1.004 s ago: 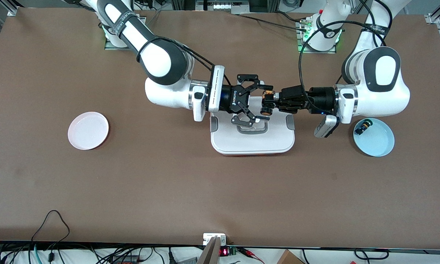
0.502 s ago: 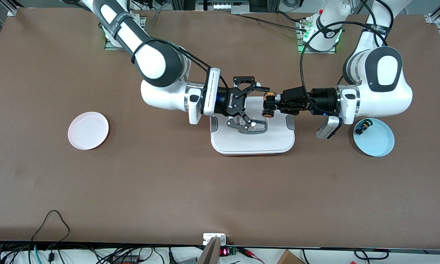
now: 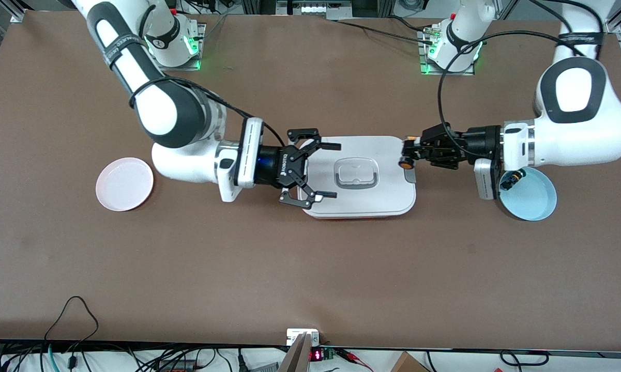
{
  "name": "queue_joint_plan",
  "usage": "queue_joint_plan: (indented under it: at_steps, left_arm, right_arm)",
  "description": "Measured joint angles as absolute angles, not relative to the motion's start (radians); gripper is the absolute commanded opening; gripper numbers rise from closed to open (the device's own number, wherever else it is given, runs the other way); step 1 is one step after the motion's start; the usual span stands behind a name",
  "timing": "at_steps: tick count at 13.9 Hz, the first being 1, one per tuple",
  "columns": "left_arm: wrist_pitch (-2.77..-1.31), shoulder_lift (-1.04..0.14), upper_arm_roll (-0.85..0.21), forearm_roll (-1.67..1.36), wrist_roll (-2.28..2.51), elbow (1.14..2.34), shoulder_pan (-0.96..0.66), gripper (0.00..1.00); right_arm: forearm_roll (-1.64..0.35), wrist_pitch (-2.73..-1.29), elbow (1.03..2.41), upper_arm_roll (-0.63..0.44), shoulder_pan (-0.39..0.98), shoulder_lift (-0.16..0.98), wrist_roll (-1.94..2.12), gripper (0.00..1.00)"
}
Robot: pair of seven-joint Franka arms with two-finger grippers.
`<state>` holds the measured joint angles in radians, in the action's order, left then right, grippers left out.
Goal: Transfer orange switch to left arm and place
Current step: 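Carry the switch with the left gripper while the right gripper withdraws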
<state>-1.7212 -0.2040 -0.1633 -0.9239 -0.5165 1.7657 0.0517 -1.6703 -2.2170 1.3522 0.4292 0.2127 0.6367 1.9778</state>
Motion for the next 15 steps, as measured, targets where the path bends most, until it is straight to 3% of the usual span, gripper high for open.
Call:
queue_joint_plan:
  at_steps: [5, 10, 15]
  left_arm:
    - [-1.585, -0.204, -0.162, -0.444, -0.518, 1.679, 0.074, 0.11]
    - [-1.56, -0.233, -0.17, -0.03, -0.63, 1.671, 0.067, 0.11]
    - [-1.636, -0.361, -0.161, 0.195, -0.872, 1.67, 0.105, 0.11]
  right_arm:
    - [-1.5, -1.992, 1.35, 0.428, 0.084, 0.635, 1.899, 1.0]
    - [-1.308, -1.709, 1.343, 0.411, -0.082, 0.575, 1.833, 1.0]
    - [-1.18, -1.664, 1.456, 0.122, -0.033, 0.339, 1.827, 1.0]
